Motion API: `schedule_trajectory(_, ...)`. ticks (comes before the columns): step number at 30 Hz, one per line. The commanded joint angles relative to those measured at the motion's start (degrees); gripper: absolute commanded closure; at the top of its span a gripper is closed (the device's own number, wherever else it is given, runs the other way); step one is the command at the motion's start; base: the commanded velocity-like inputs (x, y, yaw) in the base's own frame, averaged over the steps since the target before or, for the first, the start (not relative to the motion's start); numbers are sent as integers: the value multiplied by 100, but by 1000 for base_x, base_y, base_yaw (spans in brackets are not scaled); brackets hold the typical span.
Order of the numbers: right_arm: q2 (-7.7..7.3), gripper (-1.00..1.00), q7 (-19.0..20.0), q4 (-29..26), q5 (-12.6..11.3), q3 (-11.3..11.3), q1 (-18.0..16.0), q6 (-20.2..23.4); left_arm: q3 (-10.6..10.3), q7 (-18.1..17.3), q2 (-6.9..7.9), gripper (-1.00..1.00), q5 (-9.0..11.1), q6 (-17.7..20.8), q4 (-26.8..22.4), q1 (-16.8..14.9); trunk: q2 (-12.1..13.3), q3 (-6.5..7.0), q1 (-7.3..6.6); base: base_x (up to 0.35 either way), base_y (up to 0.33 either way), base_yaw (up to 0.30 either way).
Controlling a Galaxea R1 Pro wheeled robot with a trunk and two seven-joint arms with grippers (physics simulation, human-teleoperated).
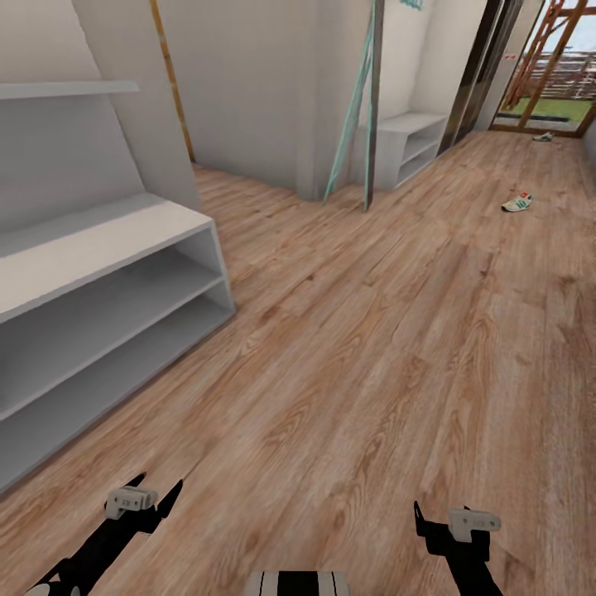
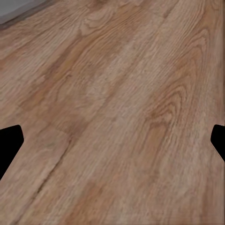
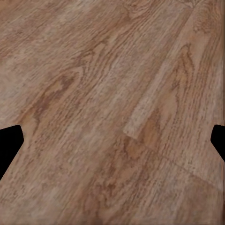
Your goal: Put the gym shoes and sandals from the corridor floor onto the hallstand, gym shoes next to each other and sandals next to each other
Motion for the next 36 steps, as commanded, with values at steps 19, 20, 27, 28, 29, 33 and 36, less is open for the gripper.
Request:
schedule_trajectory(19,0,-100,0,0,10,12,8,0,-3,-4,-4,-100,-7,1,-2,0,0,34,0,287,0,-114)
schedule_trajectory(20,0,-100,0,0,10,12,8,0,-3,-4,-4,-100,-7,1,-2,0,0,38,0,317,0,-230)
schedule_trajectory(27,3,-100,0,0,10,14,9,-17,-8,1,-7,-100,-11,1,-3,0,0,70,0,319,-23,-244)
schedule_trajectory(28,2,-100,0,0,10,14,9,-19,-9,1,-8,-100,-15,1,-3,0,0,75,0,315,-83,-249)
schedule_trajectory(29,2,-100,0,0,10,14,9,-19,-9,1,-8,-100,-15,1,-3,0,0,79,0,315,-83,-249)
schedule_trajectory(33,5,-100,0,0,10,14,9,-23,-10,3,-8,-100,-50,1,-3,0,0,99,0,301,-141,-251)
schedule_trajectory(36,7,-100,-1,0,10,14,9,-24,-11,3,-9,-100,-84,1,-3,0,0,114,0,287,-188,-252)
